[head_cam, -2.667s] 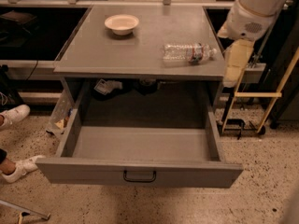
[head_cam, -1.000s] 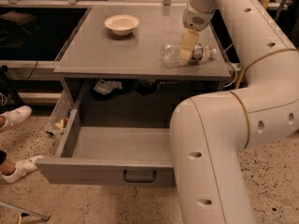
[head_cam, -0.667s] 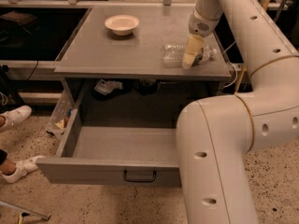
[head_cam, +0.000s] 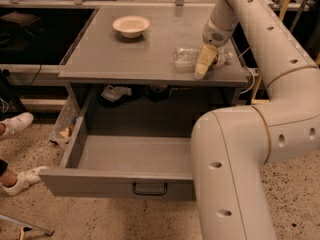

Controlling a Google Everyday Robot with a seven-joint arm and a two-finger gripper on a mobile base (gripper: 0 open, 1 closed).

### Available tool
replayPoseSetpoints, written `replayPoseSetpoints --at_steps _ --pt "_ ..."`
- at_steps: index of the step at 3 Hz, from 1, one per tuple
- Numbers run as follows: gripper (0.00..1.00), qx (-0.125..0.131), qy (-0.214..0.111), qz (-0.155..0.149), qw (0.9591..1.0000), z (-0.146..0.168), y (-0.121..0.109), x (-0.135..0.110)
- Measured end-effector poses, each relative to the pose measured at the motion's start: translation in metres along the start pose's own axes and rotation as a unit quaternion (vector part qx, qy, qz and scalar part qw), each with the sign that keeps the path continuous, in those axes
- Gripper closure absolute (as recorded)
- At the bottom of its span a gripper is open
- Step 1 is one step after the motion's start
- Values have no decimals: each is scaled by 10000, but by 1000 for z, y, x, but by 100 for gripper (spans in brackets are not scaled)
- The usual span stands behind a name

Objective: Place water bottle into top drawer

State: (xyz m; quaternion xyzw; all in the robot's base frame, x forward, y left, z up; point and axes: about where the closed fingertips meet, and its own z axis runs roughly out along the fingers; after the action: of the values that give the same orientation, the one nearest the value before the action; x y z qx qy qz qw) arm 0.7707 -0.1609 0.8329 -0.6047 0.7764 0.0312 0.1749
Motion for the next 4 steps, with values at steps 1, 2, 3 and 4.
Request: replayPoseSetpoints --at_steps 1,2,3,4 --pt "19 46 -28 5 10000 4 -4 -1" --pt "42 46 -28 5 10000 4 -4 -1" --pt "65 46 -28 5 10000 4 -4 -2" --pt "89 46 -28 5 10000 0 -4 -3"
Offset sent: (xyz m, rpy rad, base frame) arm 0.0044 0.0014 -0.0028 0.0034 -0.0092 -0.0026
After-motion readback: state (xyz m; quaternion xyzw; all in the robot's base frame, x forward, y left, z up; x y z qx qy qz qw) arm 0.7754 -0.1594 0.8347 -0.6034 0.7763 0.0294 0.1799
